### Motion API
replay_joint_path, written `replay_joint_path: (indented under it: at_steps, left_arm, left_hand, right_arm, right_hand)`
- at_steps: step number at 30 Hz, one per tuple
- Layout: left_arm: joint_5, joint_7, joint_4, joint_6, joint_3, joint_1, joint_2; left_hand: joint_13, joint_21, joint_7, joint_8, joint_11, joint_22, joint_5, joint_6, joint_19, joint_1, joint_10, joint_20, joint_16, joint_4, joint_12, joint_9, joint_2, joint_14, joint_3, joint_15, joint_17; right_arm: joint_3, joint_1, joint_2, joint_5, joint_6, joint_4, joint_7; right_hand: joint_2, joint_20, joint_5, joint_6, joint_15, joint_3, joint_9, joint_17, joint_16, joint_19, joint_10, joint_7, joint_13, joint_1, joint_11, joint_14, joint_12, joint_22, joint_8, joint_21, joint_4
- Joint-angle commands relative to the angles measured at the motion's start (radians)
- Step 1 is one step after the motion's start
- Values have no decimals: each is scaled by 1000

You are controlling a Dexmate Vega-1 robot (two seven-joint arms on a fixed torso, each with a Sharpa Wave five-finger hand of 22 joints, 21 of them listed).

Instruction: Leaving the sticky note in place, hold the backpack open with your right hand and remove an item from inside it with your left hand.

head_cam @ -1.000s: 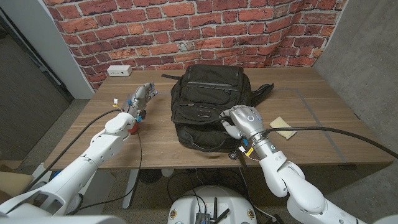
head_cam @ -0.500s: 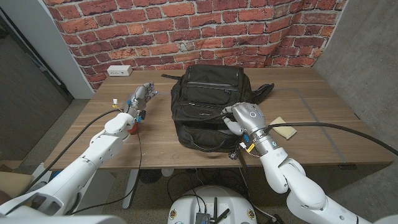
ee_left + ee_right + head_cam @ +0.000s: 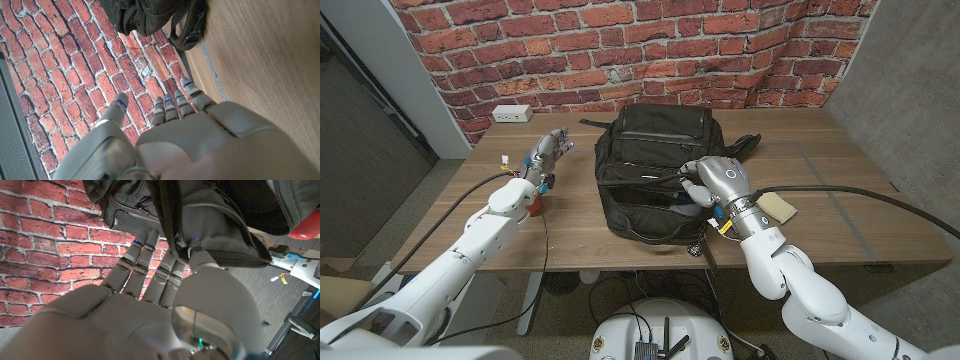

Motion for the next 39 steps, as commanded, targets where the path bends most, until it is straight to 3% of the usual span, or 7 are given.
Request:
replay_joint_path:
  at_steps: [1,11,20,39]
  left_arm:
    - [9,16,-14,14,6,-2,-3]
    - [8,19,-25,24,7,7,1]
    - [11,33,-52,17,-1,34,9]
    - [39,91,-182,20,-27,136,53]
  left_hand:
    - [2,5,4,3,4,6,0,8,7,-10,7,-45,2,-4,-2,2,25,5,8,-3,3]
    - [2,5,3,3,3,6,0,9,7,-11,7,-46,2,-4,-2,2,25,5,9,-3,3]
    - [2,5,5,2,4,6,0,9,7,-12,7,-46,1,-5,-2,2,26,5,11,-3,3]
    - [2,5,4,3,5,5,0,15,7,-9,10,-45,1,-12,-1,2,25,6,17,-4,1]
  right_arm:
    - [36,16,-1,82,13,-21,24]
    - [68,27,6,174,17,-26,36]
    - [112,12,-18,246,38,-40,22]
    - [204,27,-18,451,20,-86,76]
  right_hand:
    - [9,-123,6,40,-159,8,8,4,-1,14,13,-20,5,26,2,18,7,4,3,8,0]
    - [8,-127,7,45,-159,9,10,10,3,33,26,-11,7,29,6,35,4,5,-2,16,-1]
    - [7,-127,10,54,-160,12,11,13,3,36,39,-3,8,37,9,42,5,6,-4,17,-5]
    - [5,-124,17,70,-159,16,13,22,7,53,61,8,19,48,15,69,7,7,-12,25,-6]
